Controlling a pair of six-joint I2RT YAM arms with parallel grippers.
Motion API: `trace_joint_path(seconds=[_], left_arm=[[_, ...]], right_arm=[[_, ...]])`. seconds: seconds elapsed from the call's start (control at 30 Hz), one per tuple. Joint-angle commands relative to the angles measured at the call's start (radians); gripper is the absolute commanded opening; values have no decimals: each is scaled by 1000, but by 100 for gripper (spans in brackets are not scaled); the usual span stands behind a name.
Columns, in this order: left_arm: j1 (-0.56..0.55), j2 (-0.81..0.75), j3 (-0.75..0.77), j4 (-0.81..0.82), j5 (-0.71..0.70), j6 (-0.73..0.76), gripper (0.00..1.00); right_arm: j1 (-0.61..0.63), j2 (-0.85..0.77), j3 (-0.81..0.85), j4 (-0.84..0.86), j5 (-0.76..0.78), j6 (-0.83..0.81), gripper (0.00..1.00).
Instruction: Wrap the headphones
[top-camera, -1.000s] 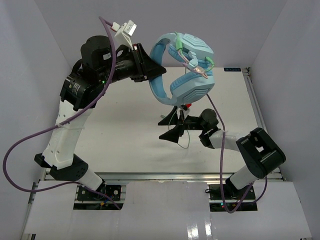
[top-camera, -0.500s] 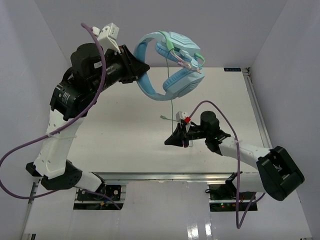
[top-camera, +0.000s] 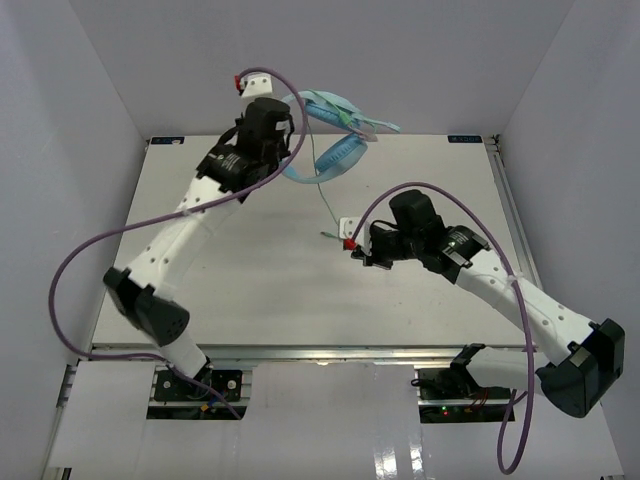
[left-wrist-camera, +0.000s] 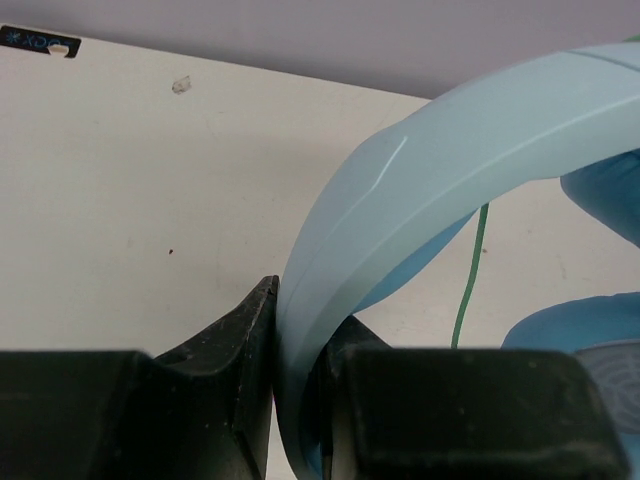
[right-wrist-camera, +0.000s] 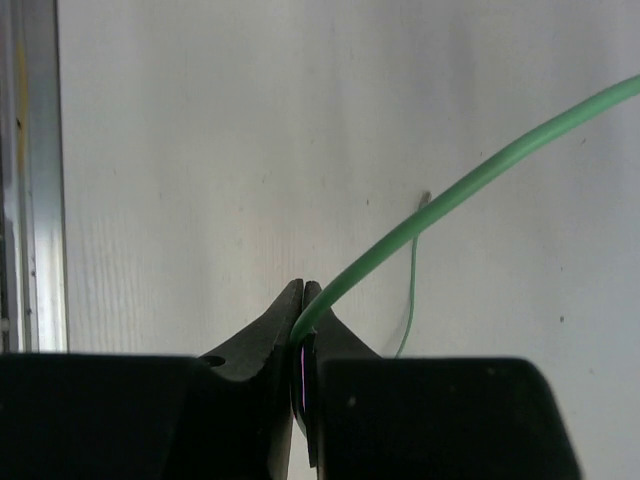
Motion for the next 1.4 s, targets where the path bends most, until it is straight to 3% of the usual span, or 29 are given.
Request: trace_joint_path(seconds=[0.0,0.23,0.37,0.47,0.63,1.0,1.2,1.37], left_arm=[[20,134,134,111,-101,-82,0],[50,350,180,67,-42,-82,0],[38,293,-87,164,111,-45,0],[28,223,-244,282,232,5,0],[24,80,-459,325,453,123,0],[-3,-131,-657,394,906,288,0],[-35,-173,-655,395,1034,302,0],[-39,-211,-640,406,1043,248,0]], right_arm=[[35,35,58,-187,288,-148,8],[4,-21,88,-31,714,-351,8],[-55,-30,226,68,741,-406,8],[-95,-39,229,133,720,-435,8],[-157,-102,64,345,590,-477,8],[-271,-11,115,236,165,-294,10],[-317,51,142,202,2,-167,9],[-372,97,118,202,-116,-62,8]])
